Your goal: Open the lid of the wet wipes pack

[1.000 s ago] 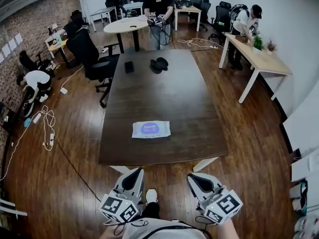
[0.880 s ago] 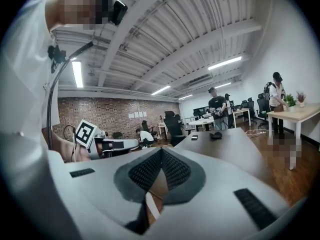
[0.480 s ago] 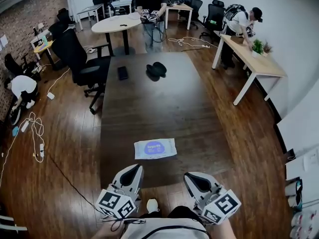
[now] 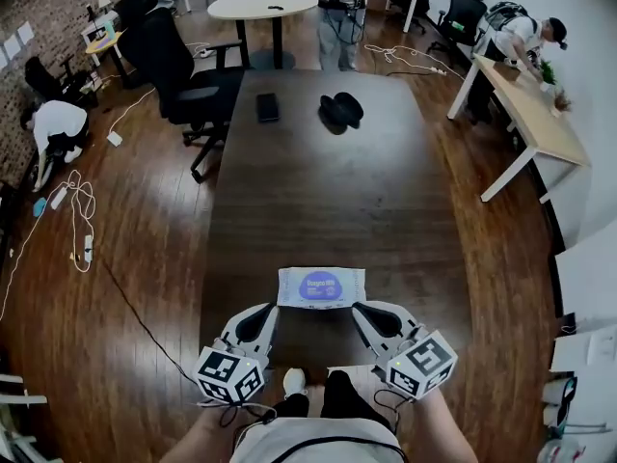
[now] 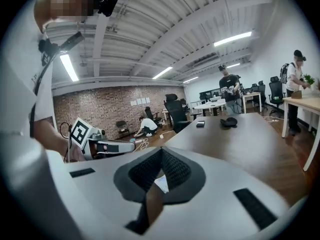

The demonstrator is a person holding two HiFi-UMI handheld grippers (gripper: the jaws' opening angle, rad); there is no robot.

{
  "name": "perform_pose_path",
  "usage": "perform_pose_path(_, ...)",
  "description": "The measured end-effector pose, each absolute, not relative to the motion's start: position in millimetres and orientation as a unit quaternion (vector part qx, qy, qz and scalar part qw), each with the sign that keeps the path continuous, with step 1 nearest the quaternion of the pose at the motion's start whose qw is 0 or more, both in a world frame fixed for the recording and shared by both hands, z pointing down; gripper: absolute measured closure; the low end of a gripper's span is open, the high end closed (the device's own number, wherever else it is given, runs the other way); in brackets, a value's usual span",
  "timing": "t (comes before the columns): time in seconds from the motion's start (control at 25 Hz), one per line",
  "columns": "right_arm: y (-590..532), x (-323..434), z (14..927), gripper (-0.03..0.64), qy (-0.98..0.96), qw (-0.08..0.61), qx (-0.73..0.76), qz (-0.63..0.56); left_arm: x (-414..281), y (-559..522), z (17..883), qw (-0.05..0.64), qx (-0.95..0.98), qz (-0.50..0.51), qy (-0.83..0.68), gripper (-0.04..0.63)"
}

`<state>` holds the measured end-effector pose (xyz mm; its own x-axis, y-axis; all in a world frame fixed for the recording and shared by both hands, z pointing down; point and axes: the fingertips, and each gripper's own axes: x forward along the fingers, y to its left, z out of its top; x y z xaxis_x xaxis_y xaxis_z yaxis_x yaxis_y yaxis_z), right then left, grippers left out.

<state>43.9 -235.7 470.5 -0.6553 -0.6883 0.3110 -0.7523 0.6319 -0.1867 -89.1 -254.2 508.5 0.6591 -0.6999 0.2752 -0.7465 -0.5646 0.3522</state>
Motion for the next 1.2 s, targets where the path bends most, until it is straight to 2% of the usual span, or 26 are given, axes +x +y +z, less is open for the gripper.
perform_pose_path(0.16, -284, 45, 520, 0.612, -0.904, 0.14, 0.368, 0.168, -86, -279, 549, 0.232, 0.865, 0.087, -0.435, 0.594)
perform_pose_path(0.48, -319, 22, 603, 0.607, -0.918, 0.267, 0.259, 0.134, -64, -301, 611, 0.281, 0.849, 0.114, -0.433, 0.594)
perform_pose_path(0.64, -317, 20, 634, 0.52, -0.915, 0.328, 0.205, 0.115, -47, -301, 641, 0.31, 0.839, 0.144, -0.423, 0.594)
perform_pose_path(0.8, -315, 21, 665, 0.371, -0.894, 0.413, 0.163, 0.063, -44, -302, 669, 0.322, 0.828, 0.175, -0.424, 0.594)
perform_pose_path(0.88, -312, 20, 676, 0.325, -0.883, 0.445, 0.145, 0.042, -45, -302, 677, 0.328, 0.822, 0.185, -0.428, 0.594)
perform_pose_path(0.96, -312, 20, 681, 0.304, -0.876, 0.461, 0.14, 0.03, -43, -301, 681, 0.332, 0.819, 0.192, -0.426, 0.594)
perform_pose_path(1.2, -314, 15, 690, 0.304, -0.867, 0.48, 0.13, 0.006, -36, -302, 689, 0.338, 0.818, 0.199, -0.421, 0.594)
